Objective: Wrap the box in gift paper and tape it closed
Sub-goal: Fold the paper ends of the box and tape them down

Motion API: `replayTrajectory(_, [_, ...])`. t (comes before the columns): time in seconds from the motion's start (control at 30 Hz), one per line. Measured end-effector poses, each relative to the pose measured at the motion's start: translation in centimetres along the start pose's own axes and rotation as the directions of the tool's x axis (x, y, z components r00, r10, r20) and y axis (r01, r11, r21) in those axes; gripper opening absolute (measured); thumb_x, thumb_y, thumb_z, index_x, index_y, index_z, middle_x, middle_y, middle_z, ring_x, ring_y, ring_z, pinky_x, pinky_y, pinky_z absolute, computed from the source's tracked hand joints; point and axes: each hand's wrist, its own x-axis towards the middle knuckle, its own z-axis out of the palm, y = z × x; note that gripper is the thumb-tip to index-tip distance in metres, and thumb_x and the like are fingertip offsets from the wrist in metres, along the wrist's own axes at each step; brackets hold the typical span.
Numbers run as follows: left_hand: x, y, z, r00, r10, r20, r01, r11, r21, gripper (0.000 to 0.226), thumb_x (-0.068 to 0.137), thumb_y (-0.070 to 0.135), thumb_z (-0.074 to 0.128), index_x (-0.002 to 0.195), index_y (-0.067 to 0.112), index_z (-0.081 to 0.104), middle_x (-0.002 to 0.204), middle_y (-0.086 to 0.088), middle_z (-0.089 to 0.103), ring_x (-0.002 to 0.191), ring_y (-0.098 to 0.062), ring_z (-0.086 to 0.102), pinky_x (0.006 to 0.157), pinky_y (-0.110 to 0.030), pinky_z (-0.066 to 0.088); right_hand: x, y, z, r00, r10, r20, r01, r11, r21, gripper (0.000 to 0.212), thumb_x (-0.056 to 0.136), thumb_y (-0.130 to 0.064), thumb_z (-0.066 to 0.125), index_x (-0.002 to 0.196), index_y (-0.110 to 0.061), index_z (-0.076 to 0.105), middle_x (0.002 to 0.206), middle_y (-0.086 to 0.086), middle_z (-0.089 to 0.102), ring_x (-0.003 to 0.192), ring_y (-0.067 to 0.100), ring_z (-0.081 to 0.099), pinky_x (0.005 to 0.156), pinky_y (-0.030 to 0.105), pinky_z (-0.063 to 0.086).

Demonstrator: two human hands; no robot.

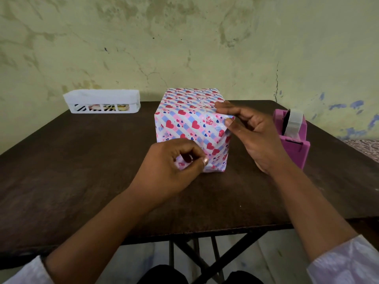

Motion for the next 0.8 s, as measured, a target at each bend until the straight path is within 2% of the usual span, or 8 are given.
replayTrajectory(0.07, [0.1,-0.1,0.3,0.996,0.068,-0.056,-0.058,0.984,0.166,0.013,0.084,0.036,0.065,0.077,0.025,0.064,0.076,0.019,0.062,0.078,-0.003,0.058,0.063,-0.01,0.043,-0.1,0.0,0.0,1.0,-0.011,-0.01,0.011,1.0,-0.022,0.026,0.091,-0.003,0.056,0.11,-0.019,0.063,0.123,-0.003,0.062,0.12,-0.001,0.051,0.102,0.025,0.044])
replayTrajectory(0.17, [0.4,-0.8,1.1,0.96,0.264,-0.093,-0.188,0.855,0.484,0.021,0.087,0.036,0.055,0.08,0.018,0.062,0.082,0.005,0.065,0.079,-0.007,0.053,0.07,-0.023,0.04,-0.1,-0.1,0.0,0.999,-0.032,-0.002,0.032,0.997,-0.065,0.025,0.091,-0.004,0.056,0.11,-0.018,0.063,0.122,-0.006,0.061,0.117,-0.007,0.051,0.1,0.018,0.043])
replayTrajectory(0.3, [1.6,-1.3,1.1,0.892,0.436,-0.124,-0.234,0.678,0.697,0.018,0.086,0.027,0.058,0.085,0.013,0.068,0.102,-0.007,0.067,0.107,-0.023,0.046,0.086,-0.038,0.032,0.2,0.1,-0.3,0.999,-0.048,0.021,0.05,0.992,-0.117,0.025,0.09,-0.007,0.057,0.113,-0.015,0.064,0.12,-0.007,0.062,0.115,-0.009,0.051,0.096,0.013,0.044])
replayTrajectory(0.4, [2.6,-1.5,1.0,0.881,0.462,-0.101,-0.243,0.626,0.741,0.017,0.088,0.023,0.057,0.082,0.01,0.066,0.119,-0.014,0.061,0.124,-0.03,0.042,0.103,-0.043,0.028,0.3,0.3,-0.4,0.998,-0.058,0.035,0.062,0.99,-0.127,0.026,0.091,-0.008,0.057,0.112,-0.021,0.064,0.119,-0.011,0.062,0.117,-0.01,0.05,0.096,0.013,0.043])
replayTrajectory(0.47, [3.2,-1.7,1.0,0.903,0.426,-0.06,-0.252,0.636,0.73,0.025,0.094,0.024,0.046,0.084,0.008,0.062,0.124,-0.018,0.059,0.122,-0.034,0.049,0.108,-0.043,0.024,0.4,0.3,-0.6,0.997,-0.068,0.044,0.073,0.988,-0.133,0.026,0.091,-0.008,0.057,0.11,-0.023,0.064,0.119,-0.009,0.063,0.118,-0.008,0.05,0.097,0.014,0.043])
replayTrajectory(0.53, [3.4,-1.9,1.2,0.915,0.4,-0.04,-0.253,0.65,0.716,0.032,0.097,0.024,0.038,0.087,0.007,0.063,0.12,-0.017,0.062,0.111,-0.033,0.06,0.104,-0.041,0.028,0.5,0.3,-0.7,0.995,-0.087,0.053,0.093,0.988,-0.126,0.026,0.09,-0.007,0.058,0.109,-0.023,0.064,0.119,-0.007,0.064,0.118,-0.006,0.051,0.097,0.015,0.043])
replayTrajectory(0.6, [3.6,-2.0,1.4,0.912,0.405,-0.062,-0.243,0.655,0.716,0.028,0.095,0.022,0.043,0.086,0.006,0.064,0.114,-0.014,0.066,0.102,-0.031,0.064,0.099,-0.04,0.032,0.5,0.3,-0.7,0.992,-0.109,0.057,0.115,0.985,-0.129,0.026,0.09,-0.006,0.058,0.108,-0.024,0.063,0.118,-0.006,0.064,0.117,-0.005,0.052,0.094,0.012,0.043])
replayTrajectory(0.8, [3.9,-2.5,1.6,0.886,0.446,-0.123,-0.216,0.634,0.742,0.02,0.09,0.021,0.052,0.084,0.009,0.066,0.108,-0.01,0.068,0.095,-0.027,0.065,0.095,-0.039,0.03,0.2,0.4,-0.5,0.993,-0.109,0.055,0.117,0.978,-0.172,0.027,0.088,-0.01,0.062,0.114,-0.018,0.062,0.123,-0.006,0.061,0.119,-0.006,0.05,0.097,0.011,0.04])
